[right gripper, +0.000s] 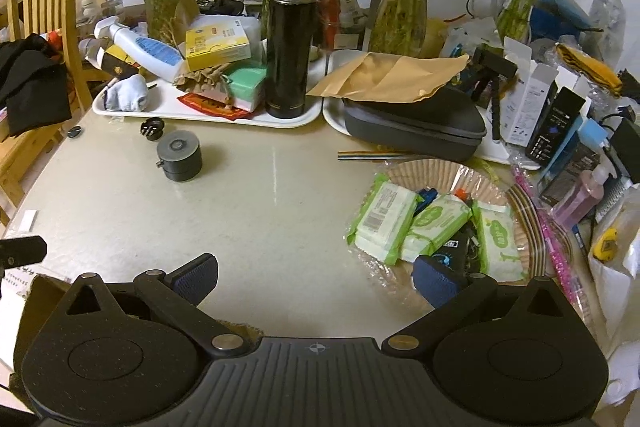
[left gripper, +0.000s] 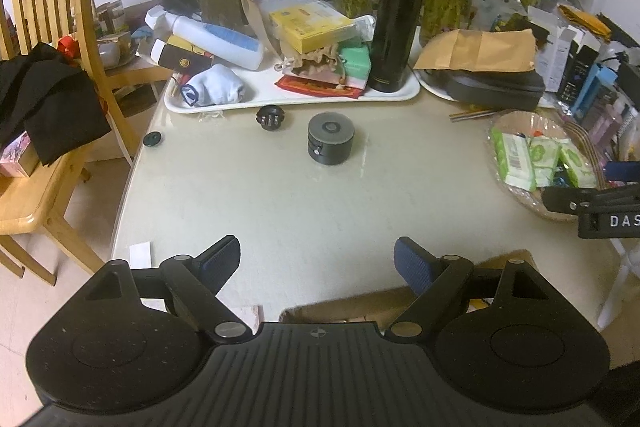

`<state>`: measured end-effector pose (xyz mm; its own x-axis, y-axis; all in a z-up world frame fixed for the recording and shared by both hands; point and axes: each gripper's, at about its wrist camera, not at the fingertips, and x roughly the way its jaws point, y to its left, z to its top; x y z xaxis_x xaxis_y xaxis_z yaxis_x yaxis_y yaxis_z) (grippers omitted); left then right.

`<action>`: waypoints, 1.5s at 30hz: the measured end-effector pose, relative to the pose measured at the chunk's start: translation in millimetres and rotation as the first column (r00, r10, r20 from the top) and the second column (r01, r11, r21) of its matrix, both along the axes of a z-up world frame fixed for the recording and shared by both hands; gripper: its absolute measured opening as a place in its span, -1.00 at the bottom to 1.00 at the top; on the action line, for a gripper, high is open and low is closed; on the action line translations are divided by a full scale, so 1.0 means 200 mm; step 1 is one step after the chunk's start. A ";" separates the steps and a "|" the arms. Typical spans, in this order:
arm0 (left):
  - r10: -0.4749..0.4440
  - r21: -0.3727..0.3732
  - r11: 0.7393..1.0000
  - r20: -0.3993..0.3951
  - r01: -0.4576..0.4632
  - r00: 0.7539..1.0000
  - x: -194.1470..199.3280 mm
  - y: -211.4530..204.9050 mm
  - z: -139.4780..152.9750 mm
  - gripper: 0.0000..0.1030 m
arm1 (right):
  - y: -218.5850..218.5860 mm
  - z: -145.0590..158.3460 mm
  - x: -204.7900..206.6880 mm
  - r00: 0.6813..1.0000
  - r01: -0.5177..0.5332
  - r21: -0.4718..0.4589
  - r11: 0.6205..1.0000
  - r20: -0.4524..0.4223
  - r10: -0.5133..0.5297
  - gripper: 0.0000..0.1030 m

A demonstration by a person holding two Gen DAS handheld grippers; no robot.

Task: Organize rigid objects
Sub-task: 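Withdraw both open tools from the box toward the grey tape roll, then reach the right tool to the grey tape roll and grasp it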

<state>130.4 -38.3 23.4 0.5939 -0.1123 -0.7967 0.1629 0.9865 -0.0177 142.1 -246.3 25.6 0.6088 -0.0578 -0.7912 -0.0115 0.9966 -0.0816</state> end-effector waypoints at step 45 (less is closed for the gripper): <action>0.015 0.022 1.000 -0.035 -0.014 0.999 0.42 0.13 -0.17 0.64 | 0.14 -0.20 0.50 0.989 -0.136 0.154 0.979 -0.041 0.144 1.00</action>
